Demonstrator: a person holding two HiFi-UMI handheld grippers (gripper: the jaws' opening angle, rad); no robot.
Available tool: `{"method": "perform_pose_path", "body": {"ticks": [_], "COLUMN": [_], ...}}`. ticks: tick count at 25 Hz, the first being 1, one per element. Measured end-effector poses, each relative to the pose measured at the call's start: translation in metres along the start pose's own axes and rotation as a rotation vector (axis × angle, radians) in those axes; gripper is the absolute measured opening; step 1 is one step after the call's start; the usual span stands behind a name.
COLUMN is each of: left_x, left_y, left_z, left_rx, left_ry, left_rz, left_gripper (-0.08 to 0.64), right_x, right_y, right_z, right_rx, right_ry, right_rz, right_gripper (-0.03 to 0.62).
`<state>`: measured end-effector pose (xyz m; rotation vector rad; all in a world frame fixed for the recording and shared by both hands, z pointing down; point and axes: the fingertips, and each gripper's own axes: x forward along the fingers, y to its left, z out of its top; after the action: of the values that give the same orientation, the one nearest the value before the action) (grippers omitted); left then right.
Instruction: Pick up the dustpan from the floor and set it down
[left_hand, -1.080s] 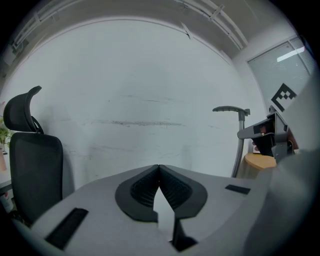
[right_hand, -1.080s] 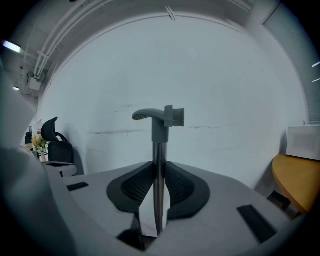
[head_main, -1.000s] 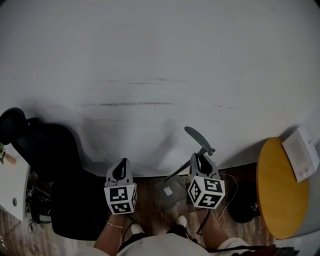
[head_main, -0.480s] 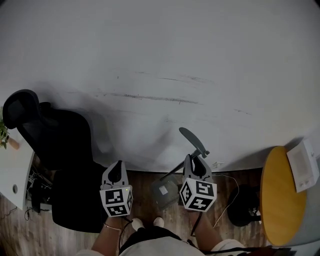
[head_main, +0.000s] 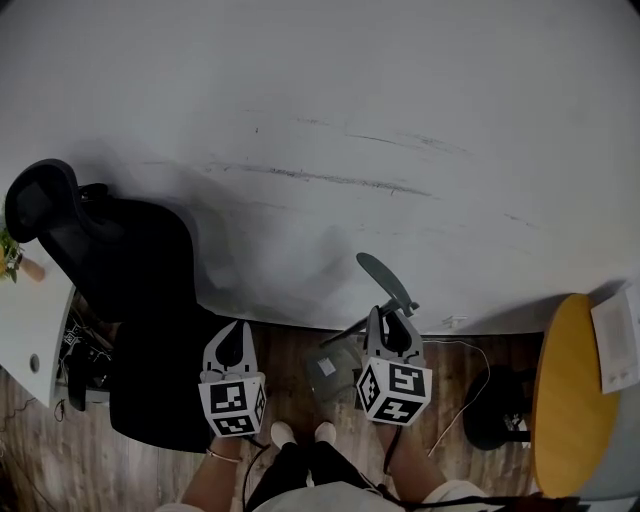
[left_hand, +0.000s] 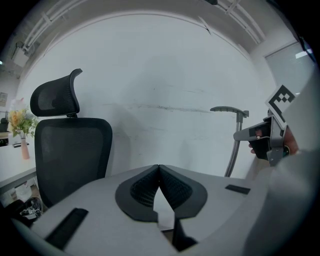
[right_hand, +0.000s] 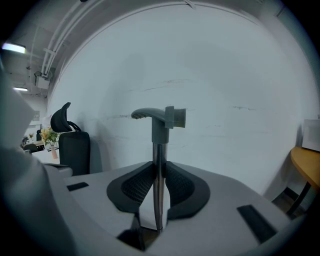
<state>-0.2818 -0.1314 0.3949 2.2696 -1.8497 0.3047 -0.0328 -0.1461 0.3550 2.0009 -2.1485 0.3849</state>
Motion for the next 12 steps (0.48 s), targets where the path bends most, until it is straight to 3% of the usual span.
{"method": "perform_pose_path", "body": {"ticks": [12], "left_x": [0.029], "left_y": [0.004], "left_z": [-0.070], "left_rx": [-0.044], "left_ry": [0.061], "left_rz": [0.021], "left_gripper": [0.017], "right_x": [0.052], "right_y": [0.019], "right_z": [-0.089], "right_rx": [0.011], "right_ry": [0.097], "right_rz": [0.017], "right_gripper": [0.094]}}
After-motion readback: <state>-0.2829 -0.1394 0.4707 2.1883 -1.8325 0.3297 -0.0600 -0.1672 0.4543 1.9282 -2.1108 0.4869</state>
